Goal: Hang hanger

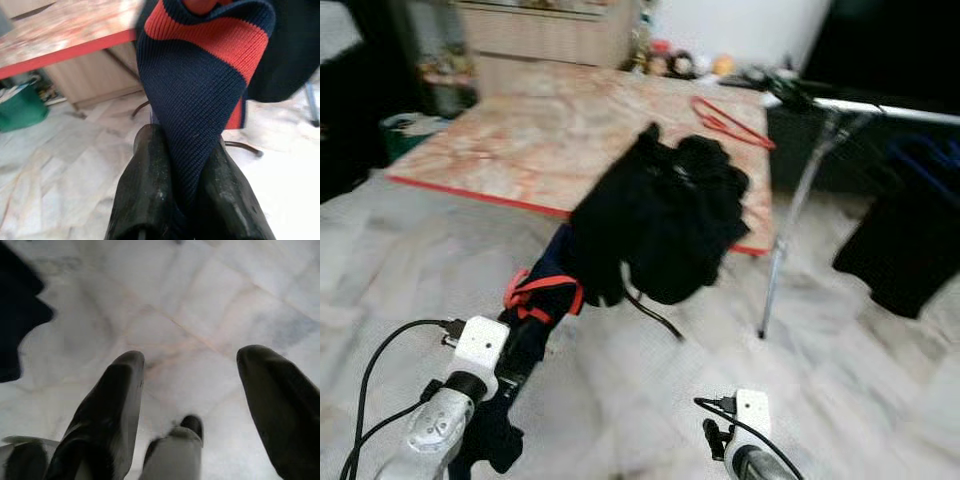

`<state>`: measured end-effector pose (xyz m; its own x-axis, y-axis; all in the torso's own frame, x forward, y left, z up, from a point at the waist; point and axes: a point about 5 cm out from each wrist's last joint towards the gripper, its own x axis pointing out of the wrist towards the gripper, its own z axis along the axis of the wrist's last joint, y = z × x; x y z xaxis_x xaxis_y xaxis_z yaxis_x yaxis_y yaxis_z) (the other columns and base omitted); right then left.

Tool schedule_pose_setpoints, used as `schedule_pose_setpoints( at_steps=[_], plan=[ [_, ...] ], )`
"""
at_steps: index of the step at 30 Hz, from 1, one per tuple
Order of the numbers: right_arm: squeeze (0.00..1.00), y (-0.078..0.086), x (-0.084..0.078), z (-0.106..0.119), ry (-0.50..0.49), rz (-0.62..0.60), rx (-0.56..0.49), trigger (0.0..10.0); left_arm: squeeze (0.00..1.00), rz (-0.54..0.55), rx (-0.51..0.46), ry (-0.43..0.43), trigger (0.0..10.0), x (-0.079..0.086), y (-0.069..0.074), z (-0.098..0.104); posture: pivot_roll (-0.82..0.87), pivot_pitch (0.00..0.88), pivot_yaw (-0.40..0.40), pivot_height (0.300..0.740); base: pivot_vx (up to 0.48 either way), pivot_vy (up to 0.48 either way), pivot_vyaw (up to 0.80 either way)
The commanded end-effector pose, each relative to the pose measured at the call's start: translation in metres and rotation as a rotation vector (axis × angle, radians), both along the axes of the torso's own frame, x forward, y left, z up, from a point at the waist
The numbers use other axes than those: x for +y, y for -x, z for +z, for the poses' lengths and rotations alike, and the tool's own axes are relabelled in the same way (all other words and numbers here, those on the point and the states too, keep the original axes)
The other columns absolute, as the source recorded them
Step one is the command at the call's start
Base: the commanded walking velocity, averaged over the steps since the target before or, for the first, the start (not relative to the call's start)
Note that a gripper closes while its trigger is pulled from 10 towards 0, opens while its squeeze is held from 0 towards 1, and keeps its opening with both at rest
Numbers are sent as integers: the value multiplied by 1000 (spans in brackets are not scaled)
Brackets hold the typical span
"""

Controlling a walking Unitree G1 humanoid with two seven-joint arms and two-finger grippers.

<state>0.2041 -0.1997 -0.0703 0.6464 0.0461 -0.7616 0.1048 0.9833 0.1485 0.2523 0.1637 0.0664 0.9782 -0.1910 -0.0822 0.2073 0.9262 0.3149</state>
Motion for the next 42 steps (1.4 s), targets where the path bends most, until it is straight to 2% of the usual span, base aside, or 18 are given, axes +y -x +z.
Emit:
schedule_pose_setpoints(
  at_steps=[1,8,18,42],
  plan=[
    [0,-1,-5,1,14,3,1,10000,0,-34,-42,3,10000,-7,-1,8,83,0,-36,716,0,-292,0],
    [0,-1,-5,1,14,3,1,10000,0,-34,-42,3,10000,-7,-1,8,83,0,-36,716,0,-292,0],
    [0,-2,-4,1,15,9,3,10000,0,-107,-46,-48,10000,-12,3,8,82,0,-32,716,0,-303,0],
    [0,-4,-4,4,4,-10,-33,10000,0,-130,-32,-41,10000,-17,-1,7,66,0,-32,716,0,-313,0]
  ],
)
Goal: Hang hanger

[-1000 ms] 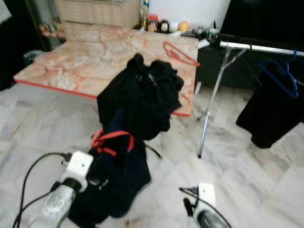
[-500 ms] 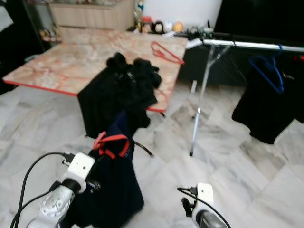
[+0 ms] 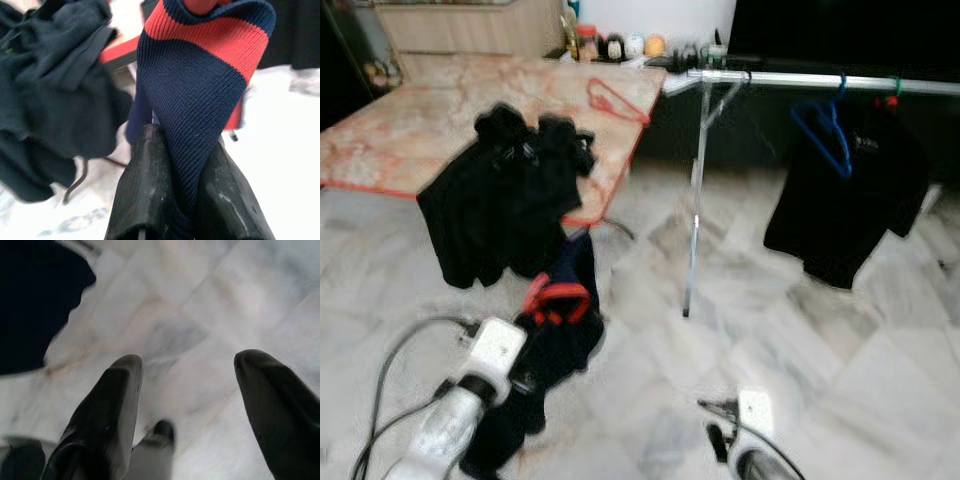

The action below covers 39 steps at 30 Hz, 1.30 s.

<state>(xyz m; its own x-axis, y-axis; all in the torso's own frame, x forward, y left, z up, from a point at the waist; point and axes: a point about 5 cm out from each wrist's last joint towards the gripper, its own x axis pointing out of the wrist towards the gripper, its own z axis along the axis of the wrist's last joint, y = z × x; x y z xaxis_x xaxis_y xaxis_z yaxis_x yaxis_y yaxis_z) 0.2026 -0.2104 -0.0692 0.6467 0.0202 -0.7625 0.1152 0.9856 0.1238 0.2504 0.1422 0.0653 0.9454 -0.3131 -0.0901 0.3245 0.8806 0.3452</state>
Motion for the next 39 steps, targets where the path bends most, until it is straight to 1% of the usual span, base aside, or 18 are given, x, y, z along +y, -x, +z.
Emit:
schedule_pose_setpoints(
  at_steps=[1,4,10,17,30,39],
  plan=[
    [0,-6,6,3,-21,1,-33,10000,0,-1,-32,-6,10000,5,-3,8,66,0,-32,716,0,-304,0],
    [0,-7,7,4,-28,5,-60,10000,0,-22,-1,16,10000,2,-4,6,65,0,-34,716,0,0,0],
    [0,-9,6,6,-32,6,-86,10000,0,-35,16,34,10000,0,-4,4,54,0,-35,716,0,0,0],
    [0,-8,5,5,-27,9,-82,10000,0,-17,20,47,10000,0,-4,4,57,0,-37,716,0,0,-615],
    [0,-7,7,5,-33,5,-87,10000,0,-34,28,57,10000,0,-7,5,48,0,-22,716,0,0,-687],
    [0,-9,8,6,-25,11,-103,10000,0,-20,36,63,10000,1,-8,5,52,0,-23,716,0,0,0]
  ],
)
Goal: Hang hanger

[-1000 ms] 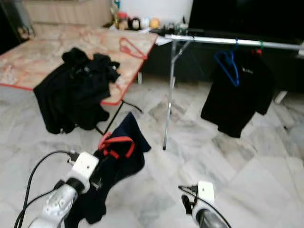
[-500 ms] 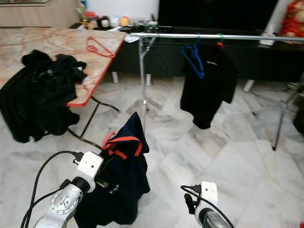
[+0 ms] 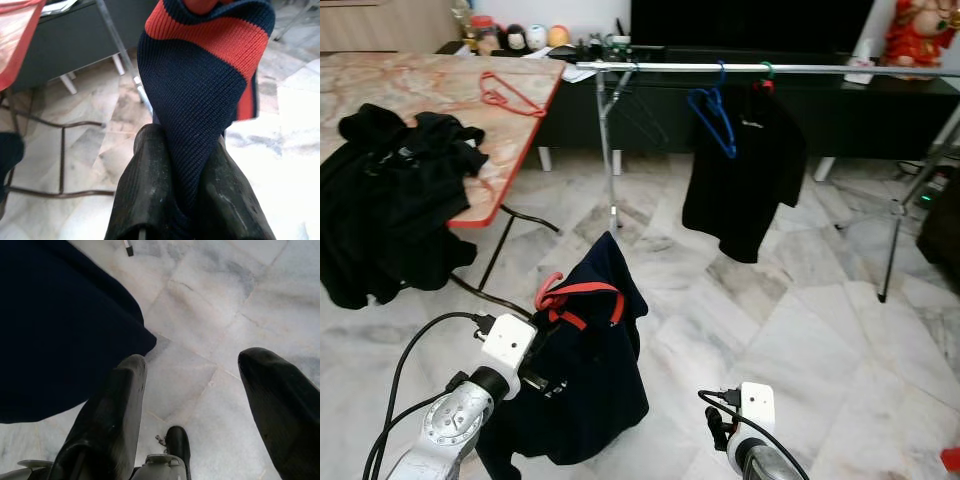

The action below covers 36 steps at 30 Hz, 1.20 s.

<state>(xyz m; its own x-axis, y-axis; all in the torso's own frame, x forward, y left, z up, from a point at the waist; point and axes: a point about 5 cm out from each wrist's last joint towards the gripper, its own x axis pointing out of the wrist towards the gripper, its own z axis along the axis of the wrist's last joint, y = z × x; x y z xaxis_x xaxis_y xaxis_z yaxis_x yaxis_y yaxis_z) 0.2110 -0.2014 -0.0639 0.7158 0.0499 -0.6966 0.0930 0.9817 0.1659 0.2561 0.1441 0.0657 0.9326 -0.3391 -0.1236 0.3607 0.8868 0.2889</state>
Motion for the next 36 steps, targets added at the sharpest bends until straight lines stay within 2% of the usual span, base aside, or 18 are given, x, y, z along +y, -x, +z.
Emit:
schedule_pose_setpoints(
  at_steps=[1,3,6,7,8,9,11,16,21,26,31,34,35,36],
  plan=[
    [0,-1,-1,2,17,25,-16,10000,0,-2,-4,12,10000,-1,-2,4,50,0,-22,716,0,0,0],
    [0,-2,0,2,18,42,-23,10000,0,-9,11,7,10000,-1,-3,3,48,0,-22,716,0,0,0],
    [0,-4,7,4,-72,123,-37,10000,0,-38,60,-18,10000,-2,-4,0,45,0,-22,716,0,0,0],
    [0,-5,10,5,-82,192,-35,10000,0,-49,74,-28,10000,-2,-4,0,40,0,-22,716,0,0,0],
    [0,-14,22,12,-106,353,-69,10000,0,-73,94,-38,10000,-4,-6,0,34,0,-24,716,0,0,0],
    [0,-20,28,17,-113,442,-95,10000,0,-93,103,-37,10000,-6,-7,1,34,0,-24,716,0,0,0],
    [0,-27,30,24,-106,524,-135,10000,0,-128,106,-28,10000,-10,-9,6,34,0,-24,716,0,0,0],
    [0,-43,22,40,-113,527,-226,10000,0,-183,84,-6,10000,-19,-14,22,22,0,-21,716,0,0,0],
    [0,-52,28,54,-183,628,-296,10000,0,-227,88,31,10000,-27,-19,35,21,0,-19,716,0,0,0],
    [0,-54,31,58,-249,628,-318,10000,0,-271,122,45,10000,-31,-17,38,20,0,-18,716,0,0,0],
    [0,-54,28,57,-209,632,-313,10000,0,-194,113,47,10000,-24,-19,36,24,0,-23,716,0,0,0],
    [0,-55,17,52,-128,498,-282,10000,0,-54,117,53,10000,-6,-20,25,24,0,-25,716,0,0,0],
    [0,-53,14,49,-102,438,-268,10000,0,27,121,65,10000,4,-17,18,24,0,-25,716,0,0,0],
    [0,-51,14,47,-97,434,-265,10000,0,47,124,69,10000,7,-16,17,24,0,-25,716,0,0,0]
  ],
)
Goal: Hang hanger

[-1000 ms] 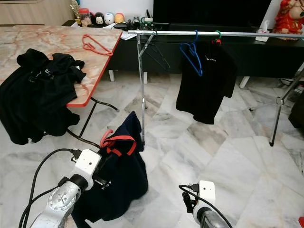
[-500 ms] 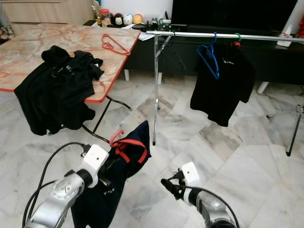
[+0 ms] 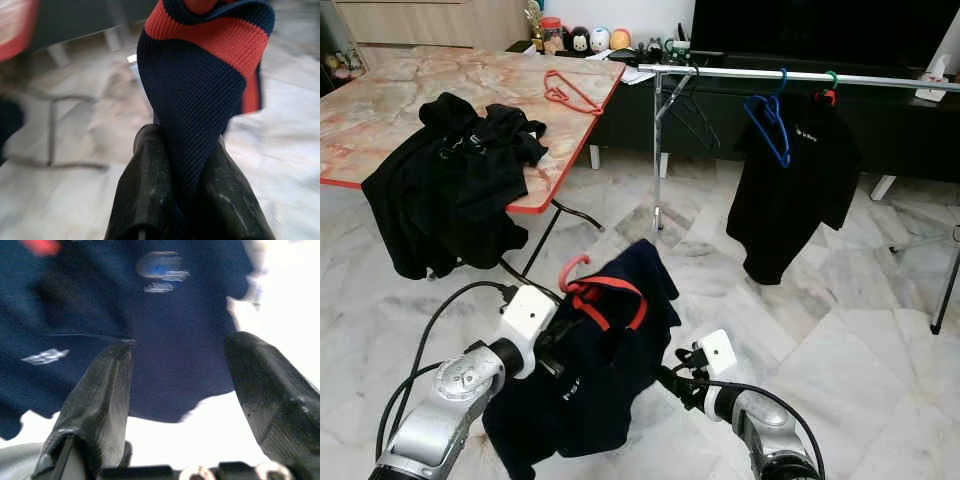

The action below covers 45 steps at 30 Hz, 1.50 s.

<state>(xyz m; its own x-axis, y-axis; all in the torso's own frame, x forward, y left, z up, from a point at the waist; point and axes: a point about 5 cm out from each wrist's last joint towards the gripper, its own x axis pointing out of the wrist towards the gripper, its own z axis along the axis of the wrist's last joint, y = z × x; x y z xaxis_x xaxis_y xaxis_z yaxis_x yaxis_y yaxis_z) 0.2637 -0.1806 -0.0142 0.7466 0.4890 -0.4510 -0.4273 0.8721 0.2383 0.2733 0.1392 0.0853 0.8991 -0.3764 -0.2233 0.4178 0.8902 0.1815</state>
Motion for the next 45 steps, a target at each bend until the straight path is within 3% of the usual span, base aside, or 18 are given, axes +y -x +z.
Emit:
schedule_pose_setpoints(
  at_steps=[1,6,10,21,32,45],
  plan=[
    [0,3,-6,-4,29,-55,17,10000,0,100,-4,7,10000,15,3,-5,30,0,-28,716,0,0,0],
    [0,12,-2,-12,52,-55,40,10000,0,177,14,15,10000,23,10,-14,34,0,-31,716,0,0,0],
    [0,10,-4,-14,56,-156,54,10000,0,186,16,31,10000,20,14,-18,37,0,-31,716,0,0,0],
    [0,0,-6,-8,57,-237,26,10000,0,165,-1,59,10000,13,11,-14,37,0,-28,716,-44,0,0],
    [0,7,-9,-15,75,-290,58,10000,0,147,-14,57,10000,11,9,-11,40,0,-24,716,-259,0,0],
    [0,4,-10,-12,74,-310,40,10000,0,141,-25,56,10000,11,8,-8,38,0,-23,716,-285,0,0]
  ],
)
